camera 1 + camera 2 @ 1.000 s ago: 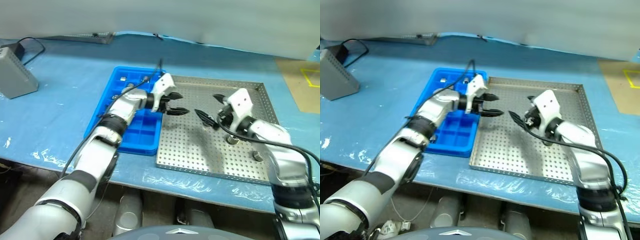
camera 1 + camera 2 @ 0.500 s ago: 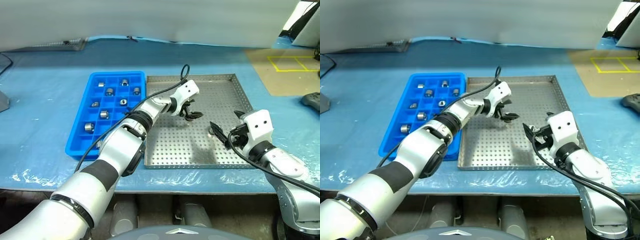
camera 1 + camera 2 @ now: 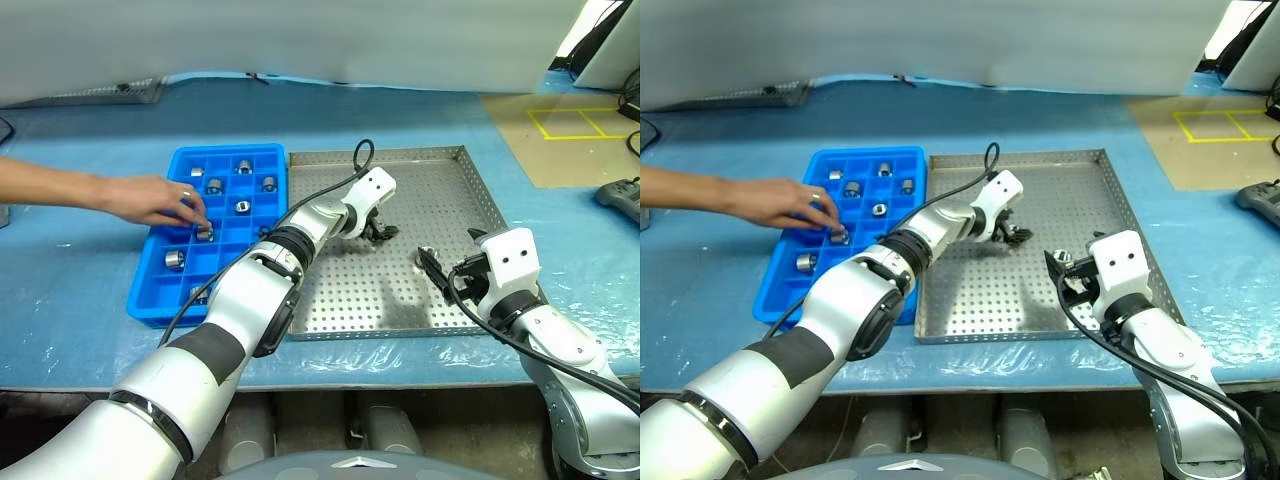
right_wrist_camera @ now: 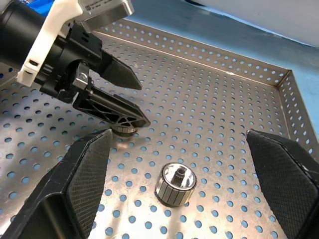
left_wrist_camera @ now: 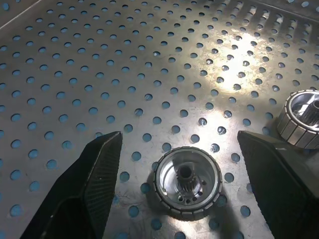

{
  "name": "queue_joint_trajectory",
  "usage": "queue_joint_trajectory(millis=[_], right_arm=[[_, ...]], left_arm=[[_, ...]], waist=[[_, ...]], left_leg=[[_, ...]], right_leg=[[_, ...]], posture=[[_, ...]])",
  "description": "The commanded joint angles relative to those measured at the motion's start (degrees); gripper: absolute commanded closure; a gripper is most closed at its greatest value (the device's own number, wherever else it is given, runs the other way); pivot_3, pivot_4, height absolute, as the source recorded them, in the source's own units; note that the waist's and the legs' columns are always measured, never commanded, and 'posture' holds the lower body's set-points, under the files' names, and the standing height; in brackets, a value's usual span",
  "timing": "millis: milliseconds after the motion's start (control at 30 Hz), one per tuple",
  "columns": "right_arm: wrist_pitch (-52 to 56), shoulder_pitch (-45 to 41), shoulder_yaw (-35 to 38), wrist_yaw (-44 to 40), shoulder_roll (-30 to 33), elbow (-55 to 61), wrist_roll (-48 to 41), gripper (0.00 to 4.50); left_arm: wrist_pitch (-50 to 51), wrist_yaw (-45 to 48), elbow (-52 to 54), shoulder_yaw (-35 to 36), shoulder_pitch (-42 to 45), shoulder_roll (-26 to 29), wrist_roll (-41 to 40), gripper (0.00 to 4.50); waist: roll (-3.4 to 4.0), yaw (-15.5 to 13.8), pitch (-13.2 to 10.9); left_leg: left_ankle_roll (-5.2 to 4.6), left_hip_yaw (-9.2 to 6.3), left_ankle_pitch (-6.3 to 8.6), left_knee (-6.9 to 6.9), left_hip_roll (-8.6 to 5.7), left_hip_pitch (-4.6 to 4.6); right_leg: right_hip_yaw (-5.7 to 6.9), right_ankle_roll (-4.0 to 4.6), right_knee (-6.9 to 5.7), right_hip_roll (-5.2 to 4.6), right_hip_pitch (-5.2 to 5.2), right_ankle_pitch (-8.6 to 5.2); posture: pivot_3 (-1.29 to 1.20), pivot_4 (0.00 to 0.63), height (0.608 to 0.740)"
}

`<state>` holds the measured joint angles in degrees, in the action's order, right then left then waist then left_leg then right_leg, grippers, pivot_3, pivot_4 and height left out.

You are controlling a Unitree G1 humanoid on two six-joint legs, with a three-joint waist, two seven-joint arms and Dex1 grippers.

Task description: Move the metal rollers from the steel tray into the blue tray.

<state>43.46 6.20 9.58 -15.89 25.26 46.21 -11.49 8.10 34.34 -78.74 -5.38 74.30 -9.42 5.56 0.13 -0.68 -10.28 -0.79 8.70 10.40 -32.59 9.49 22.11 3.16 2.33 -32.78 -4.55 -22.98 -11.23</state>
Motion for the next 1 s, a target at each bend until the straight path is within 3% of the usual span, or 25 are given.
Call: queue_joint_trajectory(millis=[33,533,700,767,1000], right_arm=[[-1.48,-0.01,-0.12,1.23,-0.72,1.87,0.75,0.00],[-3.40,0.41,-2.48,2.79,-2.75,0.53,2.55,0.00],[-4.11,-0.65,-2.67,2.12,-2.61,-0.82,2.53,0.00],[-4.55,-1.26,-3.14,1.87,-2.68,-1.55,2.53,0.00],[-6.39,-4.28,-4.76,0.71,-2.51,-5.09,2.44,0.00]], left_arm=[[1.64,-3.63,0.27,1.39,1.32,-3.17,0.63,0.61],[5.87,-4.49,-0.02,1.24,-1.17,-3.61,4.19,0.61],[5.76,-2.96,-0.01,0.10,-2.11,-3.17,5.90,1.75],[5.46,-2.87,0.03,-0.50,-2.42,-2.98,6.72,2.44],[4.83,-2.86,0.78,3.16,-0.91,-2.37,3.79,2.44]], waist=[[0.00,0.06,0.00],[0.01,1.35,0.01],[0.01,1.34,0.01],[0.01,1.33,0.01],[0.02,1.26,0.01]], left_leg=[[0.00,0.00,0.00,-0.01,0.00,0.00],[-0.04,0.00,0.02,-0.04,0.00,0.03],[-0.03,0.00,0.03,-0.04,0.00,0.02],[-0.04,0.00,0.03,-0.04,-0.01,0.02],[-0.04,0.00,0.03,-0.04,-0.02,0.02]], right_leg=[[0.00,0.00,0.00,0.00,0.00,0.00],[0.00,0.01,0.02,0.00,0.00,0.00],[0.00,0.00,0.02,-0.01,0.01,0.00],[0.00,0.00,0.03,-0.02,0.02,0.00],[0.00,0.01,0.03,-0.05,0.02,0.00]], posture=[[-0.38,0.150,0.740],[-0.38,0.150,0.740],[-0.35,0.150,0.740],[-0.34,0.150,0.740],[-0.26,0.150,0.740]])
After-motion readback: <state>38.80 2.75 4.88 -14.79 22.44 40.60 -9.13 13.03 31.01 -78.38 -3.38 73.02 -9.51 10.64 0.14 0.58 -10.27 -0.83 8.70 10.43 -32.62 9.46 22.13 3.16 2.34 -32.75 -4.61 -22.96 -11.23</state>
